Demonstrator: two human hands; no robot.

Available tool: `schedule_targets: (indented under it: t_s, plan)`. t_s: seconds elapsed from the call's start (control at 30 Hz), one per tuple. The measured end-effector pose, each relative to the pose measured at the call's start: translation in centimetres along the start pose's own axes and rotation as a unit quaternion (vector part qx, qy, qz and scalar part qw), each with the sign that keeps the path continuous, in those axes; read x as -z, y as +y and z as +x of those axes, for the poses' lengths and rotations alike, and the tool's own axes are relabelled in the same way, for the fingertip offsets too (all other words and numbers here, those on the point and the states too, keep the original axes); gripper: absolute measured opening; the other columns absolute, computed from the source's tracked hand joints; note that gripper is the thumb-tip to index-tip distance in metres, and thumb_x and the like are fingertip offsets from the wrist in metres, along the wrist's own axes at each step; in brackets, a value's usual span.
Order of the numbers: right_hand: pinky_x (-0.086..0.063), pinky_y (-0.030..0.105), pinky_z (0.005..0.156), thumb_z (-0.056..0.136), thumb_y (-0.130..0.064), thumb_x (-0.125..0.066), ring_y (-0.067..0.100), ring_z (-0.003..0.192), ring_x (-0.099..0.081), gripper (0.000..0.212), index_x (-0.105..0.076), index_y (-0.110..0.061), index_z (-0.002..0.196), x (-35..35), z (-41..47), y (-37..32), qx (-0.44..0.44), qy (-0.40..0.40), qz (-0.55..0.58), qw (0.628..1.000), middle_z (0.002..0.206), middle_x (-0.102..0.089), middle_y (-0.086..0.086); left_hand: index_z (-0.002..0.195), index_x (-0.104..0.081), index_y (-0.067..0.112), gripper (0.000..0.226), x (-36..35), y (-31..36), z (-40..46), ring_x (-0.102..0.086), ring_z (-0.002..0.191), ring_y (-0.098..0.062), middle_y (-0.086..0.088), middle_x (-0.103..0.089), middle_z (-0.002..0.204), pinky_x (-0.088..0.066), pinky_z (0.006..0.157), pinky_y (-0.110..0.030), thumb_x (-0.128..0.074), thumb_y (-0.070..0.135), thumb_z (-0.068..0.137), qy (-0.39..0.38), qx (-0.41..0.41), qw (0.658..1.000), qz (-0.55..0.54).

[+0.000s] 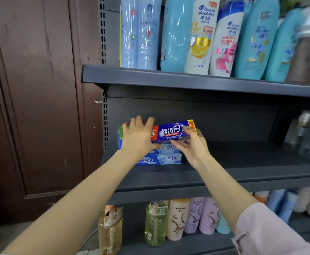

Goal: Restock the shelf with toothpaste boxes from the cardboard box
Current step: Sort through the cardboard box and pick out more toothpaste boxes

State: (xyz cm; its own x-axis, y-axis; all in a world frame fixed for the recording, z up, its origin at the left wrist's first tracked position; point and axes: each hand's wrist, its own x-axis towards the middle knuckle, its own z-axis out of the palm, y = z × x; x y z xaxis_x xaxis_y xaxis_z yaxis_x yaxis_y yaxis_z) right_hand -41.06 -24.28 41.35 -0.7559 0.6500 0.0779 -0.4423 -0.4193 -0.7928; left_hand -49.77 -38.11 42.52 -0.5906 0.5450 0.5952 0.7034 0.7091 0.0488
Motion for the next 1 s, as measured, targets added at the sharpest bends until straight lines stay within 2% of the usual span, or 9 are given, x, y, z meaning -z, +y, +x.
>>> schedule_targets:
  t_s: [0.1, 0.17, 0.23, 0.3, 0.37, 0.43, 0.63, 0.87, 1.0]
  plan:
    - [-0.059, 0.037, 0.071, 0.092, -0.014, -0.059, 0.027, 0.1, -0.062, 0.038, -0.044, -0.016, 0.126, 2.5, 0.4, -1.0, 0.021, -0.018, 0.006, 1.0, 0.11, -0.059, 0.015, 0.128, -0.042, 0.021, 0.067, 0.1, 1.8, 1.3, -0.052, 0.114, -0.029, -0.009, -0.055, 0.123, -0.044, 0.089, -0.038, -0.071, 0.049, 0.074, -0.078, 0.012, 0.996, -0.041]
    - [-0.053, 0.038, 0.088, 0.091, -0.02, -0.06, 0.028, 0.11, -0.056, 0.037, -0.047, -0.016, 0.126, 4.0, 0.8, -1.8, 0.09, 0.029, -0.197, 0.976, 0.121, -0.056, 0.014, 0.127, -0.043, 0.023, 0.064, -0.1, 3.4, 2.2, -0.051, 0.117, -0.029, -0.007, -0.056, 0.123, -0.041, 0.092, -0.039, -0.071, 0.046, 0.074, -0.079, -0.006, 0.997, -0.009]
    - [-0.037, 0.037, 0.103, 0.086, -0.026, -0.067, 0.027, 0.125, -0.04, 0.055, -0.043, -0.019, 0.135, 5.6, 1.5, -3.1, 0.182, 0.104, -0.51, 0.834, 0.137, -0.039, 0.013, 0.131, -0.041, 0.024, 0.066, -0.6, 4.9, 3.2, -0.044, 0.124, -0.027, -0.005, -0.052, 0.129, -0.035, 0.098, -0.042, -0.071, 0.044, 0.075, -0.071, -0.031, 0.996, 0.039]
    - [-0.029, 0.037, 0.109, 0.08, -0.031, -0.073, 0.028, 0.134, -0.027, 0.075, -0.034, -0.023, 0.144, 6.8, 2.1, -4.6, 0.268, 0.076, -0.68, 0.679, 0.146, -0.028, 0.01, 0.132, -0.041, 0.023, 0.065, -1.3, 6.5, 4.3, -0.039, 0.127, -0.026, -0.006, -0.049, 0.132, -0.032, 0.099, -0.042, -0.069, 0.043, 0.077, -0.069, -0.059, 0.994, 0.06]
    - [-0.022, 0.038, 0.114, 0.078, -0.037, -0.073, 0.026, 0.136, -0.029, 0.081, -0.029, -0.027, 0.146, 7.3, 2.9, -5.7, 0.277, -0.029, -0.757, 0.591, 0.147, -0.033, 0.005, 0.132, -0.042, 0.022, 0.065, -1.9, 8.0, 5.3, -0.037, 0.129, -0.026, -0.006, -0.047, 0.134, -0.031, 0.1, -0.041, -0.069, 0.043, 0.077, -0.07, -0.067, 0.994, 0.05]
    - [-0.015, 0.038, 0.118, 0.081, -0.038, -0.069, 0.023, 0.134, -0.034, 0.075, -0.03, -0.025, 0.145, 7.5, 4.0, -6.1, 0.244, -0.08, -0.802, 0.539, 0.143, -0.041, 0.003, 0.133, -0.042, 0.02, 0.067, -2.6, 9.3, 6.1, -0.037, 0.129, -0.026, -0.005, -0.046, 0.135, -0.031, 0.1, -0.041, -0.071, 0.042, 0.076, -0.068, -0.079, 0.994, 0.044]
    - [-0.03, 0.044, 0.109, 0.084, -0.031, -0.068, 0.029, 0.129, -0.04, 0.071, -0.03, -0.03, 0.144, 8.7, 8.4, -6.3, 0.201, -0.005, -0.832, 0.517, 0.137, -0.045, 0.007, 0.145, -0.021, 0.021, 0.099, -5.3, 8.1, 7.3, -0.035, 0.13, -0.03, -0.008, -0.037, 0.141, -0.037, 0.1, -0.045, -0.077, 0.049, 0.069, -0.043, -0.003, 0.996, -0.081]
    - [0.001, 0.049, 0.117, 0.086, -0.016, -0.063, 0.026, 0.138, -0.031, 0.071, -0.03, -0.036, 0.145, 10.8, 11.9, -2.6, 0.2, -0.038, -0.886, 0.417, 0.144, -0.041, 0.005, 0.141, -0.043, 0.024, 0.08, -7.6, 5.5, 8.1, -0.042, 0.131, -0.025, -0.002, -0.041, 0.147, -0.036, 0.106, -0.035, -0.055, 0.07, 0.077, -0.245, 0.017, 0.96, -0.135]
    - [-0.007, 0.05, 0.118, 0.09, -0.017, -0.06, 0.024, 0.142, -0.025, 0.064, -0.032, -0.034, 0.145, 10.5, 13.1, -1.1, 0.159, -0.075, -0.87, 0.46, 0.15, -0.033, 0.005, 0.138, -0.046, 0.03, 0.079, -8.8, 5.1, 8.1, -0.045, 0.129, -0.027, 0.0, -0.049, 0.142, -0.036, 0.107, -0.045, -0.048, 0.077, 0.074, -0.216, 0.032, 0.969, -0.115]
